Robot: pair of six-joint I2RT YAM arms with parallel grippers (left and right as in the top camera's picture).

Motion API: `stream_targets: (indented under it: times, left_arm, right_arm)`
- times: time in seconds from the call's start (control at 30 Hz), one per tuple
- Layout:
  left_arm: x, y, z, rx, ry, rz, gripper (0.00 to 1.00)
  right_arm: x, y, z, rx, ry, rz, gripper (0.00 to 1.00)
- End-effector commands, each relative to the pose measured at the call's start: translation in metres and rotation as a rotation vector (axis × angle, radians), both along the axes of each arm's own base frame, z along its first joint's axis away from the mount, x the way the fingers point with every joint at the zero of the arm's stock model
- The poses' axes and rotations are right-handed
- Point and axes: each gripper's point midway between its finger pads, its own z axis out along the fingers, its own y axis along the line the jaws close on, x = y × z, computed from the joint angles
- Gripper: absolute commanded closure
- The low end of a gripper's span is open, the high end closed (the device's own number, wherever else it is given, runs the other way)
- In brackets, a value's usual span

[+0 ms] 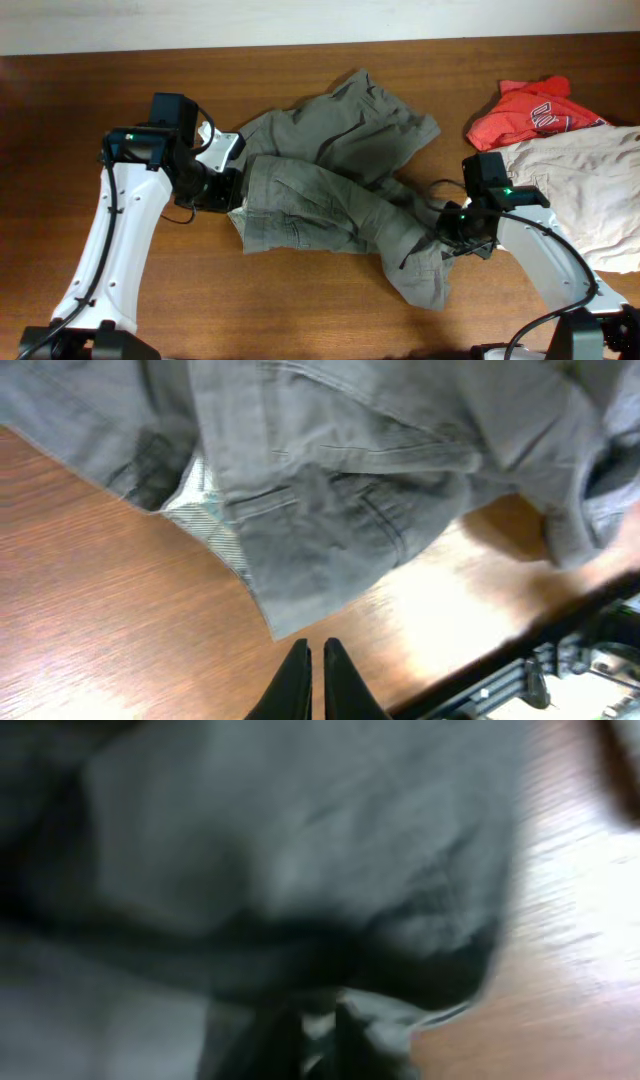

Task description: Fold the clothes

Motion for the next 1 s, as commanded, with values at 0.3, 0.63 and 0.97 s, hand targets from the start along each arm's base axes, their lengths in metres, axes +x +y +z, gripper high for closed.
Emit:
stream_targets:
  times: [0.3, 0.63, 0.97]
  left_arm:
    - [0.038, 0.051, -0.002, 0.273, -0.135, 0.202, 0.84]
    - [0.020, 0.080, 0.044, 0.379, -0.264, 0.341, 0.82]
    - [-0.001, 0.085, 0.101, 0.339, -0.464, 0.390, 0.59]
  right_arm:
    - [-0.028, 0.045, 0.018, 0.268, 0.034, 0.229, 0.45]
    - [-0.025, 0.056, 0.035, 0.312, -0.086, 0.404, 0.45]
    - [-0.031, 0.046, 0.038, 0.228, -0.092, 0.433, 0.39]
